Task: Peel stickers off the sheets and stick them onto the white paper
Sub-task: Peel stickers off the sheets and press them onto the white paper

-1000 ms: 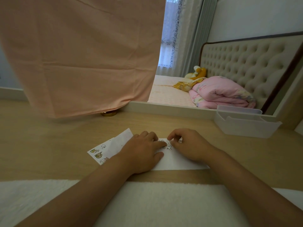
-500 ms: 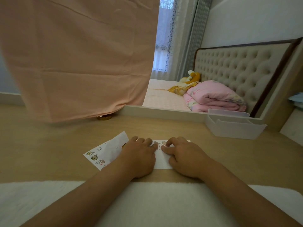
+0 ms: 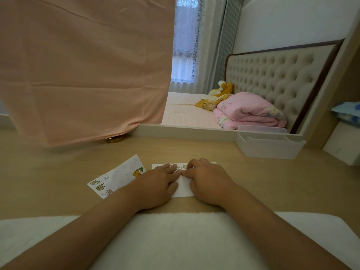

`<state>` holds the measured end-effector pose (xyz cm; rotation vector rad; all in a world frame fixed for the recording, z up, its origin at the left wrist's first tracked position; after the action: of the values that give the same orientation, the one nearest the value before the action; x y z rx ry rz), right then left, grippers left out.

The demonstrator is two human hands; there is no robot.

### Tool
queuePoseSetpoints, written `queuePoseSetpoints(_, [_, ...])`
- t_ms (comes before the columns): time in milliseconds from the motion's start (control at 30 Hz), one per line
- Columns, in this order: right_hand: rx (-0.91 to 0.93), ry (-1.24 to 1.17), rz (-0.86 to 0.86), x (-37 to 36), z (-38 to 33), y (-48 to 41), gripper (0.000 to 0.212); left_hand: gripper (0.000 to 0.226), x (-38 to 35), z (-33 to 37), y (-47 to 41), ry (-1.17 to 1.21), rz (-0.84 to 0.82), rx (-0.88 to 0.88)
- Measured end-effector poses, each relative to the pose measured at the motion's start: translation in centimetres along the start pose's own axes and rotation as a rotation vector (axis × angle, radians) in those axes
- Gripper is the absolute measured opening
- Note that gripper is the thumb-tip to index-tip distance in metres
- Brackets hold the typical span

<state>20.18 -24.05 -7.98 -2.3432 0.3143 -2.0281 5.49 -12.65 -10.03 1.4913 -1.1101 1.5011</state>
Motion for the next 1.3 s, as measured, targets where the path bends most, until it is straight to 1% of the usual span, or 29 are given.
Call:
queuePoseSetpoints(133, [-0.001,0.036,-0.008,0.1,0.5,0.1,0.045,0.052,-0.1,0.0,0.0,0.002,-0.003,0.019])
queuePoseSetpoints(233, [-0.006,0.085,0.029,-0.1,0.6,0.1,0.043,0.052,-0.3,0.1,-0.1,-0.001,-0.011,0.038])
queuePoseSetpoints(267, [-0.003,0.068,0.056,-0.4,0.5,0.1,0.043,0.052,-0.4,0.1,-0.1,0.025,-0.020,0.040])
queuePoseSetpoints(333, [-0.004,-0.099,0.073,-0.9,0.0,0.0,0.049,0.053,-0.5,-0.1,-0.2,0.090,-0.025,0.036])
queuePoseSetpoints(367, [-0.011,-0.196,0.034,-1.1,-0.3,-0.1,0.054,0.055,-0.6,-0.1,-0.3,0.104,-0.021,0.039])
queuePoseSetpoints(400, [-0.020,-0.245,-0.039,-1.3,-0.6,-0.3,0.059,0.056,-0.6,-0.1,-0.3,0.106,-0.021,0.045])
queuePoseSetpoints(467, [-0.039,-0.229,-0.187,-1.7,-0.8,-0.4,0.064,0.057,-0.5,-0.1,-0.3,0.072,-0.055,0.060])
queuePoseSetpoints(533, [-0.054,-0.196,-0.235,-1.9,-0.7,-0.5,0.065,0.058,-0.4,-0.1,-0.2,0.013,-0.103,0.078])
queuePoseSetpoints(767, [-0.132,-0.066,-0.212,-1.3,-0.7,-0.2,0.062,0.058,-0.1,-0.1,-0.1,-0.013,-0.135,0.100])
queuePoseSetpoints(933, [-0.240,-0.065,-0.159,-1.7,-0.2,-0.2,0.072,0.058,-0.1,-0.2,-0.1,-0.074,-0.146,0.135])
queuePoseSetpoints(967, [-0.228,-0.084,-0.150,-1.8,-0.2,-0.3,0.073,0.058,-0.2,-0.2,-0.1,-0.074,-0.148,0.141])
queuePoseSetpoints(1067, [-0.115,-0.171,-0.164,-1.8,-0.5,-0.7,0.068,0.056,-0.2,-0.2,0.0,-0.042,-0.147,0.147])
queuePoseSetpoints(1133, [-0.103,-0.206,-0.200,-1.9,-0.4,-1.0,0.065,0.057,-0.3,-0.3,0.0,-0.028,-0.155,0.149])
queuePoseSetpoints(1200, [-0.151,-0.215,-0.210,-1.8,0.5,-1.0,0.064,0.058,-0.4,-0.5,-0.1,-0.042,-0.168,0.153])
queuePoseSetpoints(1300, [-0.275,-0.203,-0.171,-1.5,2.2,-0.6,0.067,0.060,-0.4,-0.6,-0.2,-0.046,-0.183,0.154])
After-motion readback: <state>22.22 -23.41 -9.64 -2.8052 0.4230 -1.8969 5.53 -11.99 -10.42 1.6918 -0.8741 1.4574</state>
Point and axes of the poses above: each hand's wrist, its own y-axis away from the middle knuckle, its own x-axis out of the back of the hand, z = x × y, the point moved 1 cm from there along -y, towards the middle knuckle, and after that the axes turned 11 degrees about -y, right-handed, at the moved point
